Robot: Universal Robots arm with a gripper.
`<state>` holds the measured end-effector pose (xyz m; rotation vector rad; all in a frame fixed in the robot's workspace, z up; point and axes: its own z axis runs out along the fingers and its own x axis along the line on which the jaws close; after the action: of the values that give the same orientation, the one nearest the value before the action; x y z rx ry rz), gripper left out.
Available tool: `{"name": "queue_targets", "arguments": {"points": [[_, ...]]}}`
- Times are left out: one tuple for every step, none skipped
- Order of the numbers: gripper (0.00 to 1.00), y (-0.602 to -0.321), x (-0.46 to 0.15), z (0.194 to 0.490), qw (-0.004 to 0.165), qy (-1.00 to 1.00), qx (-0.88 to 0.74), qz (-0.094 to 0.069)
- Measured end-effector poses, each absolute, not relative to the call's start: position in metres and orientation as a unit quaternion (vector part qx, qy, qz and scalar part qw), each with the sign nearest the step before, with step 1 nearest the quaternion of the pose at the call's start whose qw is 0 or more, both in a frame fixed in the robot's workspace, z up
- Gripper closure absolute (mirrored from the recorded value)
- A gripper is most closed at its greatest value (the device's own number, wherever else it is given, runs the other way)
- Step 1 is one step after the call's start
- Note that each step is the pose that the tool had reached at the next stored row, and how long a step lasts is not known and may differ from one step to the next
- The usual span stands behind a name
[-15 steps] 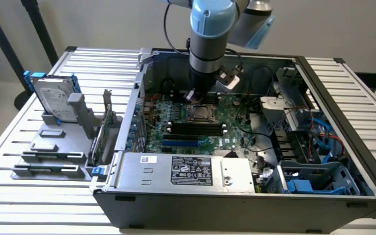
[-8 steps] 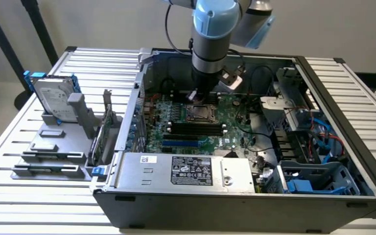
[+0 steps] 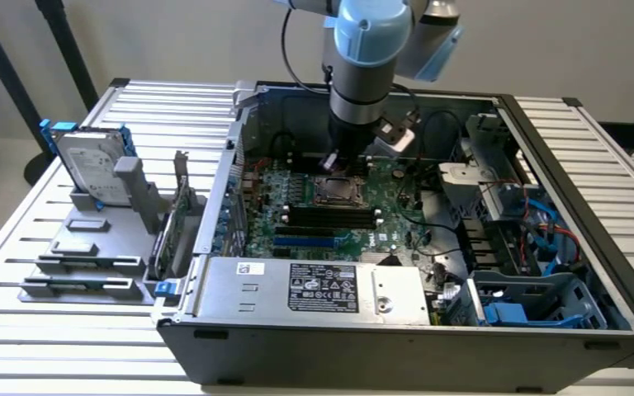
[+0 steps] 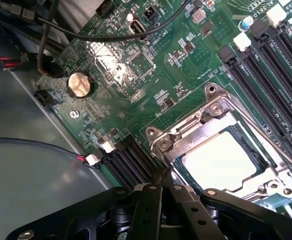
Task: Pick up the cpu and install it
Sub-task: 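Install the first cpu locking lever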
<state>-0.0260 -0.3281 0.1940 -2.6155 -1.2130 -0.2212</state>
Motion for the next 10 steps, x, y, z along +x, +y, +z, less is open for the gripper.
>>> {"name": "queue_targets", "arguments": {"points": [[0.89, -0.3283, -0.0254, 0.1940, 0.125, -0.416, -0.897, -0.076], [0.89, -0.3288, -0.0248, 0.1940, 0.125, -0.416, -0.897, -0.076], [0.89, -0.3293, -0.0242, 0.1939, 0.125, -0.416, -0.897, -0.076], [0.89, -0.3299, -0.0237, 0.1939, 0.125, -0.416, -0.897, -0.076], [0.89, -0.3306, -0.0232, 0.1940, 0.125, -0.416, -0.897, -0.075], [0.89, -0.3310, -0.0228, 0.1941, 0.125, -0.416, -0.898, -0.075], [0.89, -0.3313, -0.0225, 0.1941, 0.125, -0.416, -0.898, -0.075], [0.89, -0.3314, -0.0223, 0.1940, 0.125, -0.416, -0.898, -0.075], [0.89, -0.3315, -0.0222, 0.1940, 0.125, -0.416, -0.898, -0.075], [0.89, -0.3316, -0.0222, 0.1940, 0.126, -0.416, -0.898, -0.075]]}}
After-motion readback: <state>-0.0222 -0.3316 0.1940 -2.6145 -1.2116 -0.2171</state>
